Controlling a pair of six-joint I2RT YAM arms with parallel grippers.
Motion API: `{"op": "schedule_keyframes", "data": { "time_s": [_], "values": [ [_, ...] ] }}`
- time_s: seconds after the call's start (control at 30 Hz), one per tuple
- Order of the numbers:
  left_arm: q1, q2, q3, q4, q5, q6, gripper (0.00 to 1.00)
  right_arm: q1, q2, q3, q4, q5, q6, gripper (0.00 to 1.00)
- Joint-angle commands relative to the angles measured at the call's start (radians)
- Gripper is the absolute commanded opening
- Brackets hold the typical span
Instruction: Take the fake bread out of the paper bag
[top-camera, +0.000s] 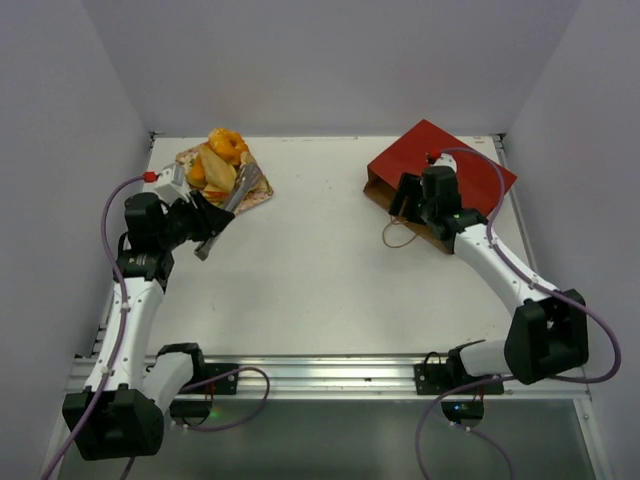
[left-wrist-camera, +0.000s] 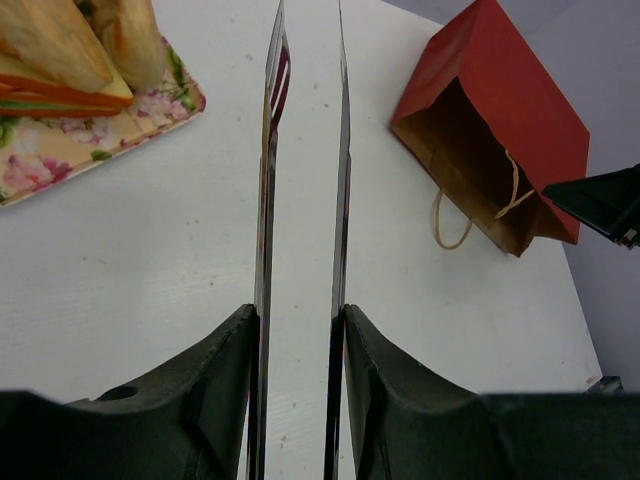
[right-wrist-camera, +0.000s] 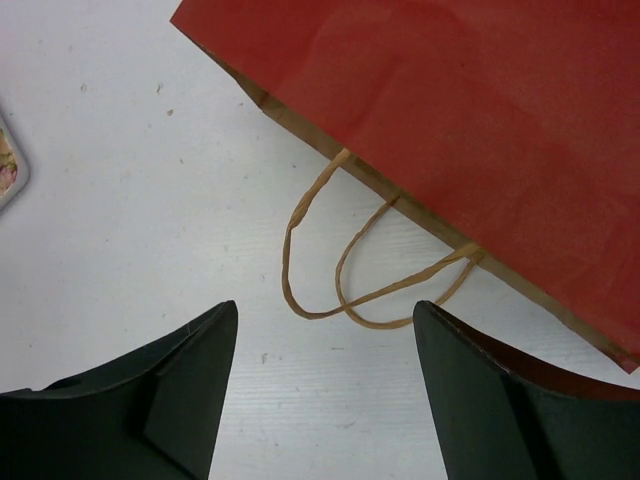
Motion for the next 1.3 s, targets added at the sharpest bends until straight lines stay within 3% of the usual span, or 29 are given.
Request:
{"op": "schedule_keyframes", "data": {
  "time_s": [0.0,0.1,0.37,0.63,0.8,0.87,1.27],
  "values": [
    [-0.053,-0.014,-0.006,0.029,-0.059,-0.023,0.42,-0.001,-0.045,-0.011,0.016,0.013,-0.014,0.76],
    [-0.105,-0.008,-0.014,0.046,-0.095,-0.037,0.42,-0.001,-0.079,-0.043,0.026,0.003,-0.016,0.77],
    [-0.3,0.023,-0.037,0.12,-0.254,-0.081,0.42,0.0,-0.324,-0.309,0.308,-0.134,-0.01,0.82],
    [-0.512,0.082,-0.135,0.327,-0.535,-0.081,0.4,0.043,-0.445,-0.557,0.571,-0.248,-0.046,0.86],
    [-0.579,0.167,-0.181,0.419,-0.682,-0.049,0.4,0.086,-0.485,-0.646,0.68,-0.234,-0.074,0.91],
    [-0.596,0.184,-0.221,0.534,-0.717,-0.028,0.4,0.097,-0.498,-0.68,0.71,-0.241,-0.079,0.93],
    [-0.668,0.392,-0.256,0.821,-0.797,0.049,0.41,0.114,-0.419,-0.712,0.809,-0.252,-0.059,0.98]
  ]
}}
